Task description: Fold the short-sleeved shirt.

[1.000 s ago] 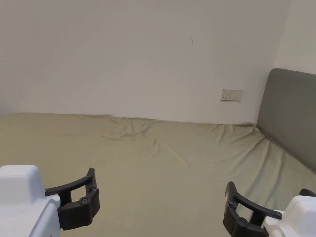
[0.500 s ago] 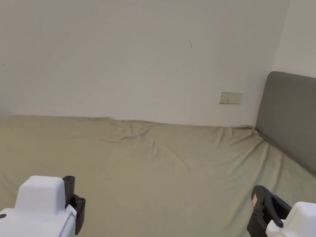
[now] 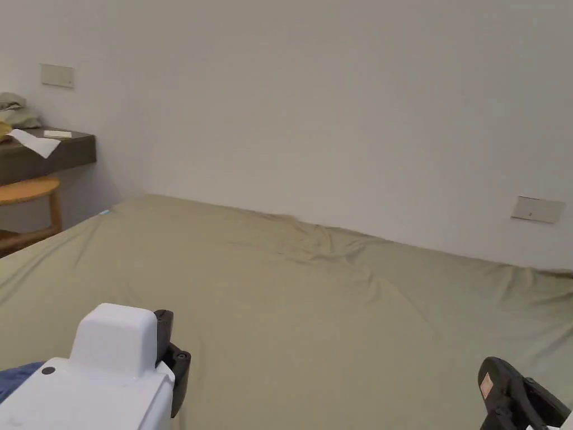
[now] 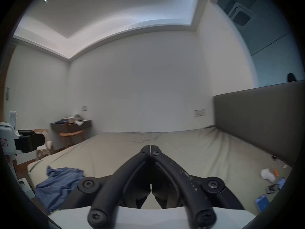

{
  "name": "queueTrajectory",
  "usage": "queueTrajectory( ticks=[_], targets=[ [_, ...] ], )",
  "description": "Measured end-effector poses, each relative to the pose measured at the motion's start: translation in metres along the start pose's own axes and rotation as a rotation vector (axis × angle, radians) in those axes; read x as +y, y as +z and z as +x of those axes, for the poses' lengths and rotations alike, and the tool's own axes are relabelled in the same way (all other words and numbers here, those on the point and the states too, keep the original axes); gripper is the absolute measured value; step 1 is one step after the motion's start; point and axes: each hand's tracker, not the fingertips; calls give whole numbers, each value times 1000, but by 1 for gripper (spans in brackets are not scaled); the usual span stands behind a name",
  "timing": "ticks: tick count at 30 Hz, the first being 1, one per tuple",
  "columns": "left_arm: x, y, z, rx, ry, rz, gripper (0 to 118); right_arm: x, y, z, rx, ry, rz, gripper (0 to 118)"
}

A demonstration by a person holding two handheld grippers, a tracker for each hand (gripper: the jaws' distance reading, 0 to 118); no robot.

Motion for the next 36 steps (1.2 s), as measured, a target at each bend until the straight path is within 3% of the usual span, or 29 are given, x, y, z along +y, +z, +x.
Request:
queueTrajectory(
  ticks=[4, 7, 12, 18, 23, 24, 25, 27, 28, 31, 36],
  targets=[
    [-12, 29, -67, 238, 27, -37, 0, -4, -31, -66, 228, 31, -23, 2],
    [-23, 50, -114, 423, 58, -74, 0, -11, -45, -119, 428, 4, -52, 2],
    [-38, 75, -156, 573, 103, -130, 0, -23, -56, -182, 640, -28, -111, 2],
    [-58, 57, -174, 557, 142, -168, 0, -37, -64, -209, 700, 14, -157, 2],
    [-84, 12, -172, 427, 154, -231, 0, -51, -77, -199, 661, 17, -210, 2],
    [-90, -1, -171, 395, 164, -243, 13, -55, -80, -194, 646, 14, -227, 2],
    [-95, -14, -174, 362, 191, -254, 33, -59, -83, -189, 627, 13, -249, 2],
    [-108, -48, -183, 302, 280, -308, 103, -65, -90, -181, 590, 21, -284, 2],
    [-115, -64, -189, 265, 328, -338, 118, -68, -93, -177, 562, 35, -303, 2],
    [-135, -109, -200, 202, 413, -328, 113, -75, -103, -166, 504, 65, -332, 2],
    [-181, -199, -213, 132, 443, -523, 111, -89, -114, -146, 446, 39, -390, 2]
  ],
)
